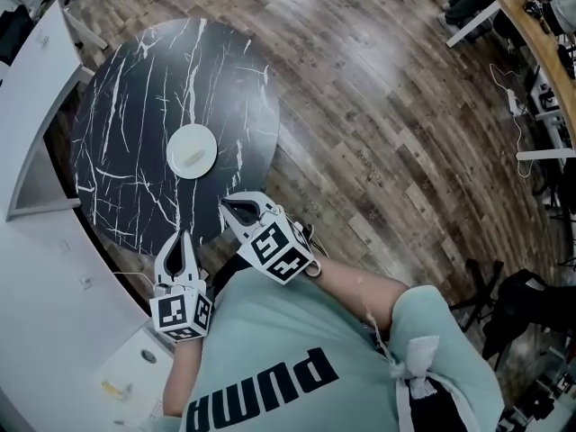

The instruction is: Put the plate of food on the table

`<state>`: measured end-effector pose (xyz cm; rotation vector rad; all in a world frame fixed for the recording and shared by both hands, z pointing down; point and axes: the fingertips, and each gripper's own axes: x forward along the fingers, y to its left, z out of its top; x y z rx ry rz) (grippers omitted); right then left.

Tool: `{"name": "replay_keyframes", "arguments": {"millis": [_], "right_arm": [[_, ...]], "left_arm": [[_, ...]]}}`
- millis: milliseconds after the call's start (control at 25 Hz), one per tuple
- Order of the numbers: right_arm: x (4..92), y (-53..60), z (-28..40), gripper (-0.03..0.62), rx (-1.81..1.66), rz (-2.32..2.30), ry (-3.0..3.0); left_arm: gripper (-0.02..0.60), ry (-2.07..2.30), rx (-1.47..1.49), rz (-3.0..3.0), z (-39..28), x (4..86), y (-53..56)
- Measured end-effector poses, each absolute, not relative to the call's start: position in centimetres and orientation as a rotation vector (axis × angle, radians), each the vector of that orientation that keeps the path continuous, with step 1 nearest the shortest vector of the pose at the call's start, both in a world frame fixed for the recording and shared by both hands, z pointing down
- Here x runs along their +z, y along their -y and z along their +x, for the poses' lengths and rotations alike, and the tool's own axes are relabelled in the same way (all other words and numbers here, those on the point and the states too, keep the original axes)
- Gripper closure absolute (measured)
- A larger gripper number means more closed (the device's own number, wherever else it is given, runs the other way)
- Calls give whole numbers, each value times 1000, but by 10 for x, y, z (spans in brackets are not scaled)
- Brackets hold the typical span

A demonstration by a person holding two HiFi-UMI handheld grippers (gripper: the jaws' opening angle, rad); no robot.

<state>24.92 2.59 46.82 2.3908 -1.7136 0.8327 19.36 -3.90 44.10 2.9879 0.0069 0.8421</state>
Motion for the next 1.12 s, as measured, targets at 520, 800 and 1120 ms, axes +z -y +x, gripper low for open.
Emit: {"name": "replay_keyframes", "arguments": {"millis": [520, 800, 1120], "right_arm": [[436, -14, 206, 585, 822, 2474, 1645], [426, -11, 181, 585, 804, 2465, 1568], [421, -16, 158, 585, 779, 2462, 1488]], "left_arm": [[575, -29, 719, 2996, 151, 418, 64], [575, -47, 658, 2936, 121, 423, 70], [575, -97, 576, 2868, 94, 428, 64]]}}
